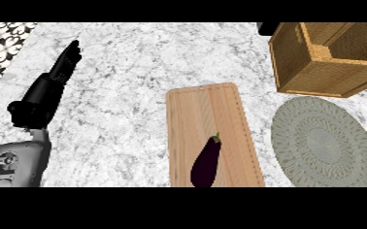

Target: Pick the sweet potato from the placemat and place it in the basket

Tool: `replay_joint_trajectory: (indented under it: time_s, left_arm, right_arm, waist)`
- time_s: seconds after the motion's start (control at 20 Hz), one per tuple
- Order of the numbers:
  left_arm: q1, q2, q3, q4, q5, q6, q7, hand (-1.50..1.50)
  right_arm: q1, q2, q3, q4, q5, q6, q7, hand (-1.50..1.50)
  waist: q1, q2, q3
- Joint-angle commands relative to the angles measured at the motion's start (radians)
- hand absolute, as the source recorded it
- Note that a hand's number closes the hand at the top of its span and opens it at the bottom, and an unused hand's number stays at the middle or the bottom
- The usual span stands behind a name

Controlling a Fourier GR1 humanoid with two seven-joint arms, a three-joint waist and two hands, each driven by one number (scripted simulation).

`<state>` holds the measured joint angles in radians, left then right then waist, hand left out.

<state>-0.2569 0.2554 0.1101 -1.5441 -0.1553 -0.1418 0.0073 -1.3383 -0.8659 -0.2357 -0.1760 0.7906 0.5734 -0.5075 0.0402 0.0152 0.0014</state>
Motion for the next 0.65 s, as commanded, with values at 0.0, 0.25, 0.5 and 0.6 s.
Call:
replay_joint_trajectory:
  time_s: [0.0, 0.25, 0.5, 0.6]
  left_arm:
    - [-0.017, -0.004, -0.012, -0.004, -0.014, 0.006, 0.015, 0.0]
    - [-0.023, -0.01, -0.011, 0.003, -0.003, 0.0, -0.002, 0.0]
    - [0.022, -0.023, -0.038, -0.043, -0.025, 0.008, -0.026, 0.0]
    - [-0.011, -0.005, -0.005, -0.012, -0.006, 0.003, -0.025, 0.0]
  right_arm:
    - [-0.065, -0.046, -0.144, 0.075, -0.131, 0.055, 0.096, -1.5]
    - [-0.034, -0.116, -0.271, 0.127, -0.246, -0.063, 0.212, -1.5]
    - [-0.002, -0.217, -0.35, 0.141, -0.325, -0.113, 0.294, -1.5]
    - [0.061, -0.255, -0.367, 0.142, -0.341, -0.085, 0.242, -1.5]
  waist:
    - [0.0, 0.0, 0.0]
    - [0.012, 0.017, 0.002]
    - [0.029, 0.017, 0.004]
    - [0.02, 0.029, 0.007]
